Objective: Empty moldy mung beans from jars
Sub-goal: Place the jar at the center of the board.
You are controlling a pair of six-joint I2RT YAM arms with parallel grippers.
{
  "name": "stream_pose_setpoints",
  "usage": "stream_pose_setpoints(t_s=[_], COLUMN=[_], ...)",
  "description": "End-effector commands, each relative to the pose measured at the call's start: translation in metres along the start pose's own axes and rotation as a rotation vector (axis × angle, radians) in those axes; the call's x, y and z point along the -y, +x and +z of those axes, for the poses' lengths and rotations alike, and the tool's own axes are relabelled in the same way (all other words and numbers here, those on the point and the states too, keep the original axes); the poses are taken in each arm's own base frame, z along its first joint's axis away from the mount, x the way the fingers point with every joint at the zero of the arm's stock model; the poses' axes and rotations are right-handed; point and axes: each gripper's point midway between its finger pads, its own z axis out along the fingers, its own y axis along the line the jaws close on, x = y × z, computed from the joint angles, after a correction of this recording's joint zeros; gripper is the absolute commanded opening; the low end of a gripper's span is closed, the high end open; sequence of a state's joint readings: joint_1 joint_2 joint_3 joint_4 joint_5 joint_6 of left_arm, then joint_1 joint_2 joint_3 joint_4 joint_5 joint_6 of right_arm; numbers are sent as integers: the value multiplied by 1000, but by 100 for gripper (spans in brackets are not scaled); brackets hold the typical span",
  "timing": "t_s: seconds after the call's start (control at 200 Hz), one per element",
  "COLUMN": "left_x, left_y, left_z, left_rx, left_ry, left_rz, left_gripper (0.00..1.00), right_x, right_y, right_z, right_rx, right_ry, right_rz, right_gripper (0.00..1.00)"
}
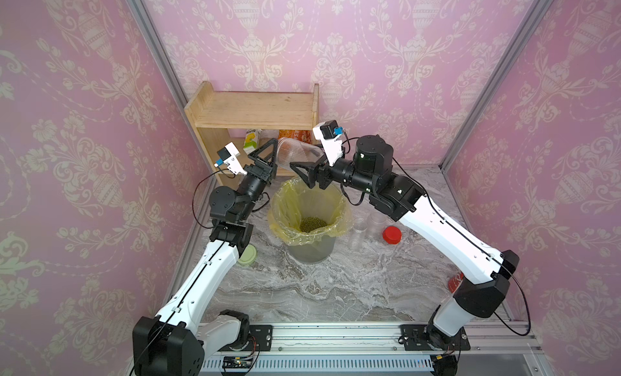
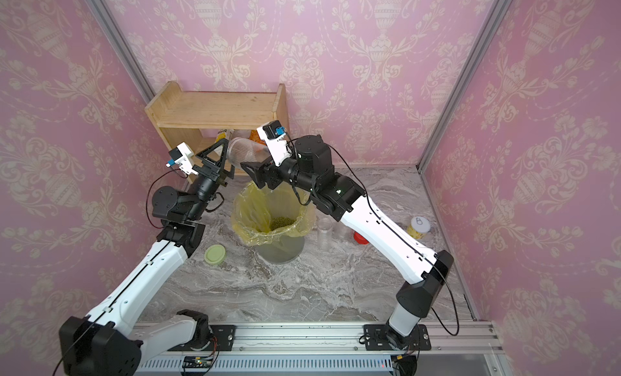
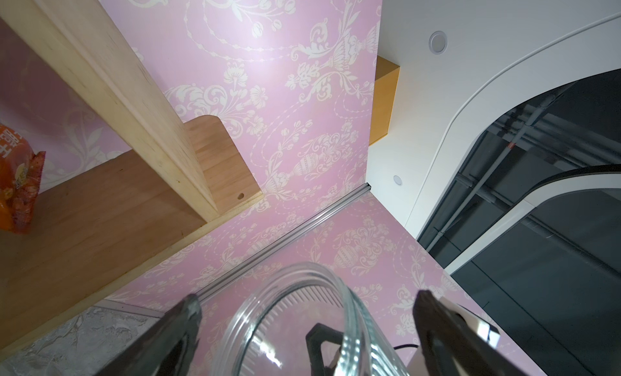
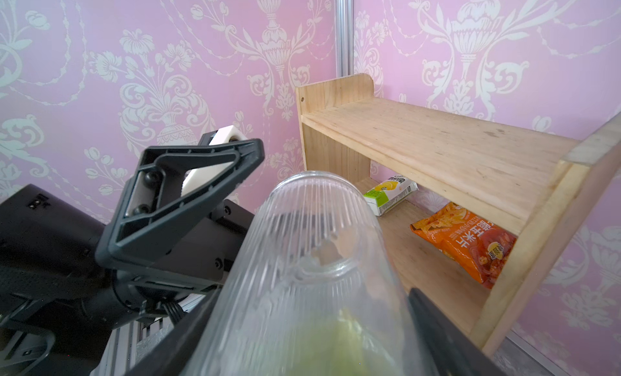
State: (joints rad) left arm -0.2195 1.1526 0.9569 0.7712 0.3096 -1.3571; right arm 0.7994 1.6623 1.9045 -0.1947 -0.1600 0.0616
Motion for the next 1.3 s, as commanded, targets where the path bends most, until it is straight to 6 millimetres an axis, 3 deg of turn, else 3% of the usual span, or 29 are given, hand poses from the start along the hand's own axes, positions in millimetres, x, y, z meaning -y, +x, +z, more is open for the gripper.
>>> stream_pose_setpoints(t_s=[0.0,0.3,0.49,0.715,1.101,1.296], left_x=[15,14,35,29,38,35], left_y=[0,4,2,6,6,12], left_z=[8,16,20,26,30,37], left_rx=[-13,-46,-62,-81,-99,-143], left_ry=[100,89,150,165,192,205], left_rz=[-97,-113,-113,-193,-196,-230], left_gripper=[99,99,99,99,99,88], right_x=[-10,-12,-10,-10,-15,-14], right_y=[-56,-54,-48,-50,-44,-39], right_z=[-24,-15,-1,9,27,37], right_rx=[200,243,232,260,246,219], right_ry=[-12,-14,-15,-27,-67,-75], right_rz=[-54,-85,-81,-87,-95,-109], right_gripper=[2,3,2,2,3,3])
